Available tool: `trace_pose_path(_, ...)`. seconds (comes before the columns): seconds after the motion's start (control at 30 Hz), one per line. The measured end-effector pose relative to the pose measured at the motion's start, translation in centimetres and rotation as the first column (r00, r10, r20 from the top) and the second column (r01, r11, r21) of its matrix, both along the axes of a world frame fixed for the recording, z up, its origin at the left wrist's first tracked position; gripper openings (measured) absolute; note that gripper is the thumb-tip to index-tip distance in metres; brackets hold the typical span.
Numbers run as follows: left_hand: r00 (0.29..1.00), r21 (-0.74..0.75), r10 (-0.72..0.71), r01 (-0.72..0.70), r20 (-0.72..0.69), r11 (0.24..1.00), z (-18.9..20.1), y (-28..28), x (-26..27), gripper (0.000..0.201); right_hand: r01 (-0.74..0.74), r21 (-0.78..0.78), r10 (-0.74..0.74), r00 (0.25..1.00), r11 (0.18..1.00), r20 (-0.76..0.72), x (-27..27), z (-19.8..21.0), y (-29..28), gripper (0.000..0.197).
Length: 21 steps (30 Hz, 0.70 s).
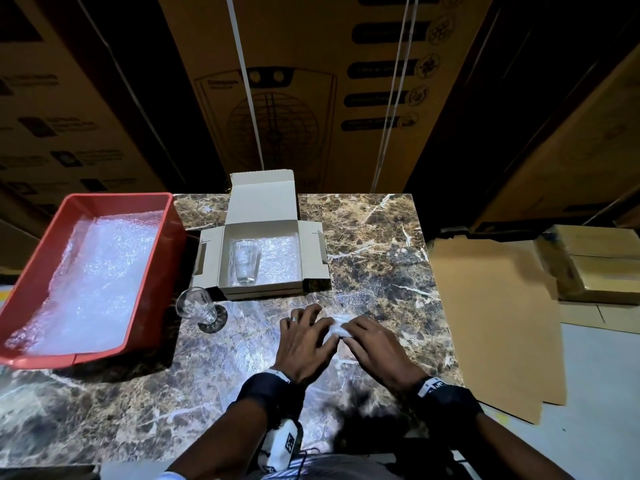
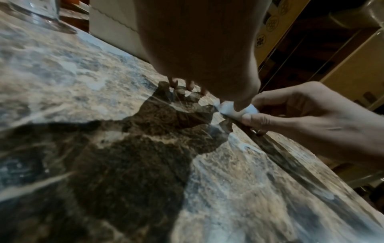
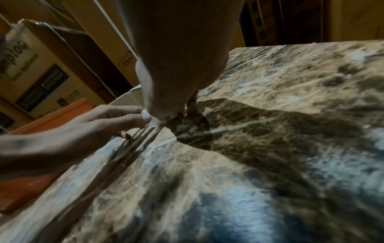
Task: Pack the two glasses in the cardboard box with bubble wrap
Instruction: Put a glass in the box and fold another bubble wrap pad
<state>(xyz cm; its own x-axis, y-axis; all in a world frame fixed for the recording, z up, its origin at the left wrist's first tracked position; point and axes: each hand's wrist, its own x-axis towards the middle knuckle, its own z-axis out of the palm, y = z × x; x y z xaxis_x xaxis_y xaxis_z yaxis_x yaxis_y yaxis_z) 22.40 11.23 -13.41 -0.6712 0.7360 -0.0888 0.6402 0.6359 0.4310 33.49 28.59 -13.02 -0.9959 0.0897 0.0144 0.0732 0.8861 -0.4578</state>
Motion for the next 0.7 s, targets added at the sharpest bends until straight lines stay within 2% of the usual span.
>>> trace_pose_path(0.07, 1.0, 0.033, 0.013, -0.013, 0.012, 0.999, 0.2, 0.1, 0.2, 0.035, 0.014, -0.018, -0.014, 1.0, 1.0, 0.007, -0.4, 0.5, -0.3, 0.024)
trace_pose_path(0.2, 0.998, 0.098, -0.003, -0.004, 0.068, 0.995, 0.4, 0.2, 0.5, 0.031, -0.003, -0.017, 0.005, 0.993, 1.0, 0.115, -0.6, 1.2, -0.6, 0.024)
trace_pose_path(0.33, 0.984, 0.094, -0.041, 0.025, 0.171, 0.995, 0.4, -0.3, 0.6, 0.046, -0.02, -0.09, 0.036, 0.982, 0.996, 0.186, -0.1, 2.1, -0.5, 0.031)
trace_pose_path(0.4, 0.977, 0.118, -0.033, 0.008, 0.213, 0.993, 0.4, -0.3, 0.4, 0.048, 0.045, -0.158, -0.013, 0.981, 0.986, 0.194, 0.0, 2.4, -0.6, 0.026)
trace_pose_path(0.5, 0.961, 0.143, 0.022, -0.064, 0.276, 0.988, 0.9, 0.2, 0.1, 0.041, 0.197, -0.257, -0.138, 0.963, 0.946, 0.231, -0.1, 2.6, -0.8, 0.011)
trace_pose_path(0.6, 0.91, 0.125, 0.105, -0.168, 0.401, 0.978, 0.8, 0.5, 0.0, 0.025, 0.316, -0.349, -0.22, 0.932, 0.882, 0.287, -0.5, 3.5, -1.1, 0.015)
trace_pose_path(0.63, 0.883, 0.129, 0.125, -0.204, 0.453, 0.97, 0.7, 0.6, -0.2, 0.021, 0.35, -0.337, -0.249, 0.918, 0.874, 0.307, -0.8, 3.7, -1.1, 0.015)
trace_pose_path(0.7, 0.852, 0.146, 0.126, -0.23, 0.509, 0.962, 0.7, 0.7, -0.5, 0.028, 0.393, -0.262, -0.296, 0.892, 0.881, 0.341, -1.5, 3.6, -1.2, 0.012)
